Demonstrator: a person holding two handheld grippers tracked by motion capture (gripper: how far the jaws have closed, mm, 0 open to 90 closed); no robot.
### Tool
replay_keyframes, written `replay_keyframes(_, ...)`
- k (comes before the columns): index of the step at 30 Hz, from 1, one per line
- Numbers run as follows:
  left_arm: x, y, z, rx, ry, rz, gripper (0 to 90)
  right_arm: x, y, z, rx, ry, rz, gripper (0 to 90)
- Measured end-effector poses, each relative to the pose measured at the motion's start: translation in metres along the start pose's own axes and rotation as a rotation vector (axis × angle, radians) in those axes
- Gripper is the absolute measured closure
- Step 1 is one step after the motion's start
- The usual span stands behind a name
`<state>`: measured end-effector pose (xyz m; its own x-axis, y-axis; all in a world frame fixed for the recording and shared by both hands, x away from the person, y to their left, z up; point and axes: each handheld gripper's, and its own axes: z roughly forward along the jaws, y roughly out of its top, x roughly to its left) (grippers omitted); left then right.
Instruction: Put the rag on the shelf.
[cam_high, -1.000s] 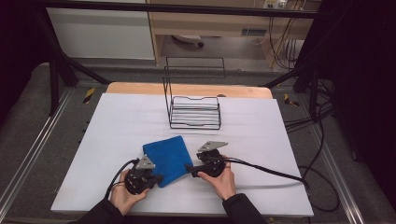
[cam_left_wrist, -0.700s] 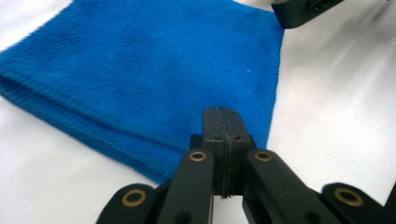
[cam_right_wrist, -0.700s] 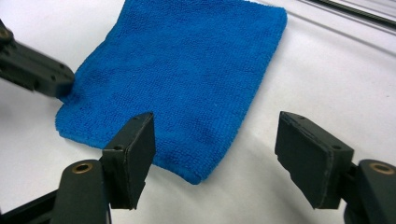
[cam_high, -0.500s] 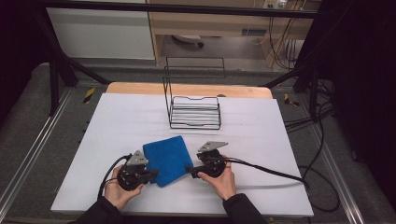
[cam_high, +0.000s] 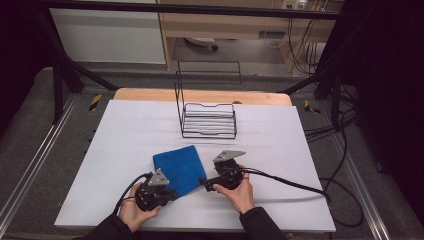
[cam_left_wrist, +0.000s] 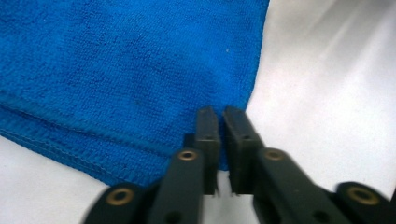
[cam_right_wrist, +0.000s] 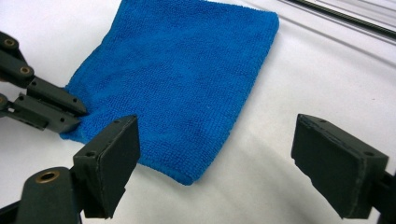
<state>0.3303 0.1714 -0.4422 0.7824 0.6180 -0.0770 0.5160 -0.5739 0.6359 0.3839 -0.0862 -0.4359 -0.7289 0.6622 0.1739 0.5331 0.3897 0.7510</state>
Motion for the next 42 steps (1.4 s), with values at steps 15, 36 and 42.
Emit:
replay_keyframes(15, 0.012, 0.005, -0.014, 0.044, 0.058, 0.087, 87.7, 0.0, -0.001, 0.009, 0.002, 0.01, 0.058, 36.4)
replay_keyframes(36, 0.051, -0.011, -0.042, -0.16, 0.085, -0.162, 45.2, 0.013, -0.004, 0.011, 0.019, 0.004, 0.099, 87.4)
replay_keyframes(42, 0.053, -0.011, -0.042, -0.17, 0.098, -0.183, 35.3, 0.006, -0.013, -0.018, 0.031, -0.033, 0.147, 87.6)
